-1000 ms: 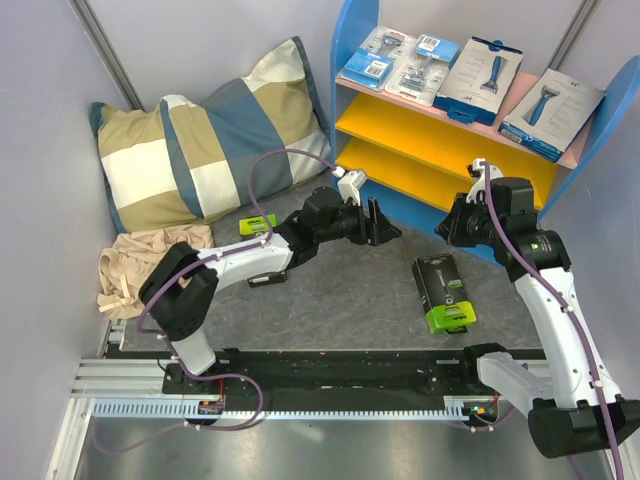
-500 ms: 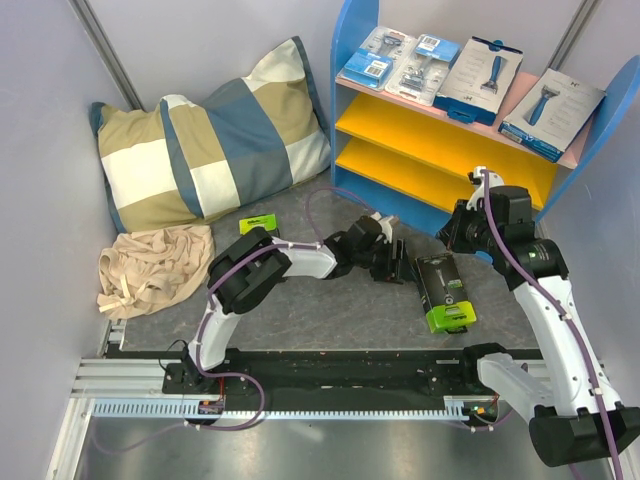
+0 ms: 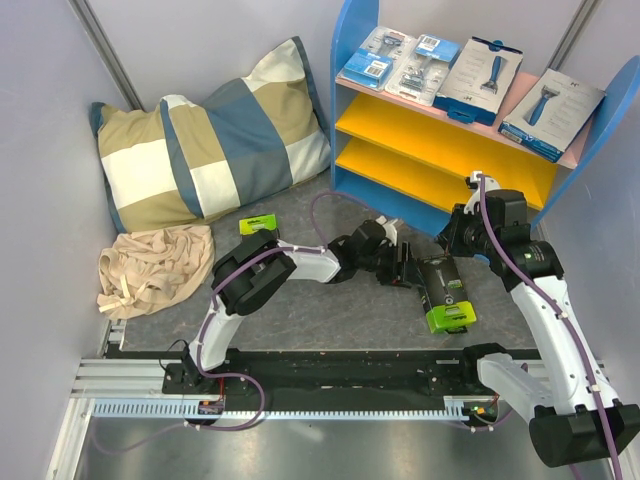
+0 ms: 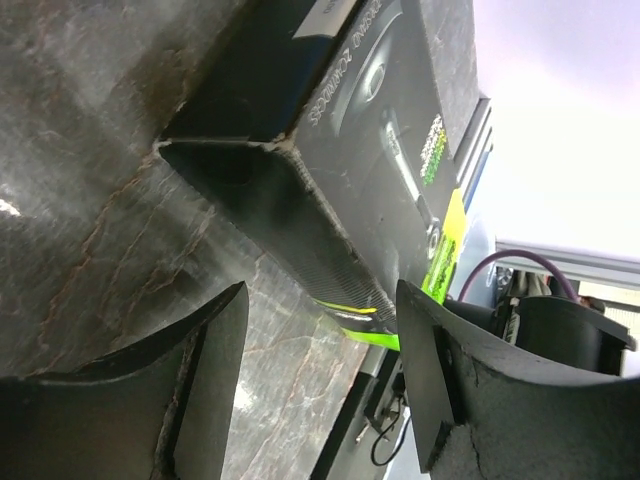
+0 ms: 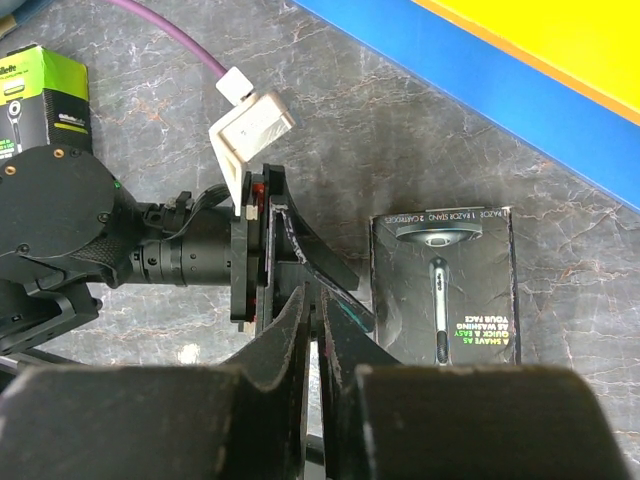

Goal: Place and organize the shaving razors onto the shelf

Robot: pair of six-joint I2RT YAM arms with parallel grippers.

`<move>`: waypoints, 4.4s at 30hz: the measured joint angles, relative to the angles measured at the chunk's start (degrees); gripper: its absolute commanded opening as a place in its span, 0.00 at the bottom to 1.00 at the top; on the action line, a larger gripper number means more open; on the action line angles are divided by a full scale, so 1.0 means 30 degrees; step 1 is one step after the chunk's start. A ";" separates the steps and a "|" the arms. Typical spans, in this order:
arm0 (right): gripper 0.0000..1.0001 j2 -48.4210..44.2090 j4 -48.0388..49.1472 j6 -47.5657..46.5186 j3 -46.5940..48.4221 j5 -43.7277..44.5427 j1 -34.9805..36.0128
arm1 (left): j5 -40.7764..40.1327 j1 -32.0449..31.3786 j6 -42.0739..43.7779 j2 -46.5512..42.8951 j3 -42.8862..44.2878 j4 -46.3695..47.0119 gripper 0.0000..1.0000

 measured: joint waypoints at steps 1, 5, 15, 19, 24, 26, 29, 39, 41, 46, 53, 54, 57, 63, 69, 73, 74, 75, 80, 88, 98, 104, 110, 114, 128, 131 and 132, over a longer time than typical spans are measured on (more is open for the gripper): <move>0.12 0.0000 0.0015 0.0000 -0.0029 0.0007 0.0000 | 0.0007 -0.0015 -0.0044 0.0051 0.0168 -0.0066 0.68; 0.13 -0.0007 0.0066 0.0000 -0.0051 0.0000 0.0000 | -0.0022 -0.0102 -0.0131 0.0641 0.1545 -0.0685 0.68; 0.14 -0.0007 0.0073 0.0000 -0.0066 -0.0029 0.0000 | -0.0044 -0.0328 -0.1173 0.1392 0.2805 -0.2186 0.02; 0.15 -0.0007 0.0080 0.0000 -0.0080 -0.0058 0.0000 | -0.0240 -0.0437 -0.1268 0.1399 0.3162 -0.2149 0.02; 0.14 -0.0007 0.0138 0.0000 -0.0080 -0.0073 0.0000 | -0.0379 -0.0415 -0.1268 0.1319 0.2922 -0.1894 0.02; 0.15 -0.0007 0.0153 -0.0007 -0.0080 -0.0073 0.0000 | -0.0525 -0.0342 -0.1268 0.1122 0.2557 -0.1698 0.02; 0.15 -0.0007 0.0197 -0.0007 -0.0080 -0.0080 0.0000 | -0.0627 -0.0182 -0.1253 0.0539 0.1690 -0.1530 0.02; 0.14 -0.0007 0.0204 -0.0022 -0.0102 -0.0648 0.0007 | -0.0889 0.0860 -0.0933 -0.2594 -0.2601 -0.1268 0.02; 0.15 -0.0007 0.0211 -0.0022 -0.0233 -0.0801 0.0131 | -0.1042 0.1093 -0.0809 -0.3373 -0.3599 -0.1253 0.02; 0.16 0.0044 0.0226 0.0007 -0.0765 -0.0976 0.1129 | -0.1260 0.1945 -0.0313 -0.5982 -0.6717 -0.1413 0.02; 0.17 0.0066 0.0991 0.1005 -0.1596 -0.0525 0.4269 | -0.1763 0.3249 0.0772 -0.9318 -0.9391 -0.3286 0.02; 0.17 0.0073 0.1122 0.1158 -0.1705 -0.0335 0.4801 | -0.1880 0.3373 0.0933 -0.9777 -0.9690 -0.3606 0.02; 0.20 0.0291 0.1807 0.1843 -0.2229 0.0219 0.6834 | -0.2193 0.3592 0.1246 -1.1227 -1.0724 -0.4401 0.02; 0.52 0.1158 0.3067 0.3249 -0.3883 0.1166 0.9719 | -0.2375 0.3621 0.1282 -1.4273 -1.2998 -0.5683 0.02; 0.77 0.1603 0.4211 0.4277 -0.5435 0.1508 1.1038 | -0.2718 0.3621 0.1268 -1.7515 -1.4943 -0.7169 0.02; 0.82 0.2164 0.5020 0.4707 -0.5850 0.1523 1.1715 | -0.2725 0.3614 0.1231 -1.9183 -1.5824 -0.8131 0.02; 0.82 0.2499 0.5472 0.4860 -0.5982 0.1508 1.1992 | -0.2725 0.3599 0.1209 -1.9504 -1.5992 -0.8291 0.02; 0.82 0.2535 0.5515 0.4867 -0.5989 0.1508 1.2123 | -0.2732 0.3570 0.1173 -1.9722 -1.6116 -0.8386 0.02; 0.83 0.3381 0.6637 0.5472 -0.6309 0.1443 1.3253 | -0.2951 0.2878 0.0729 -2.0852 -1.6823 -0.8626 0.02; 0.82 0.3745 0.7817 0.6411 -0.7533 0.1355 1.4287 | -0.3796 0.0962 -0.0648 -2.2607 -1.7908 -0.8852 0.02; 0.82 0.3789 0.8969 0.7461 -0.9238 0.0940 1.5344 | -0.5894 -0.0066 -0.2470 -2.5857 -1.9241 -0.9785 0.02; 0.82 0.3789 0.9457 0.7679 -0.9384 0.0925 1.5460 | -0.6637 -0.0372 -0.2841 -2.7438 -1.9336 -1.1446 0.32; 0.82 0.3854 0.9493 0.7679 -0.9384 0.0933 1.5467 | -0.6659 -0.0670 -0.2958 -2.8297 -1.9336 -1.3289 0.68; 0.82 0.4073 0.9617 0.7672 -0.9384 0.0911 1.5467 | -0.6666 -0.0678 -0.2973 -2.8407 -1.9336 -1.3945 0.72; 0.82 0.4830 1.0557 0.7679 -0.9369 0.0350 1.5460 | -0.6892 -0.1188 -0.4896 -3.0367 -2.1558 -1.3500 0.73; 0.81 0.4976 1.0863 0.7715 -0.9377 0.0051 1.5467 | -0.7286 -0.1239 -0.5413 -3.0177 -2.2119 -1.2480 0.73; 0.81 0.4998 1.0958 0.7752 -0.9391 -0.0051 1.5467 | -0.7351 -0.1275 -0.5559 -3.0010 -2.2243 -1.2109 0.73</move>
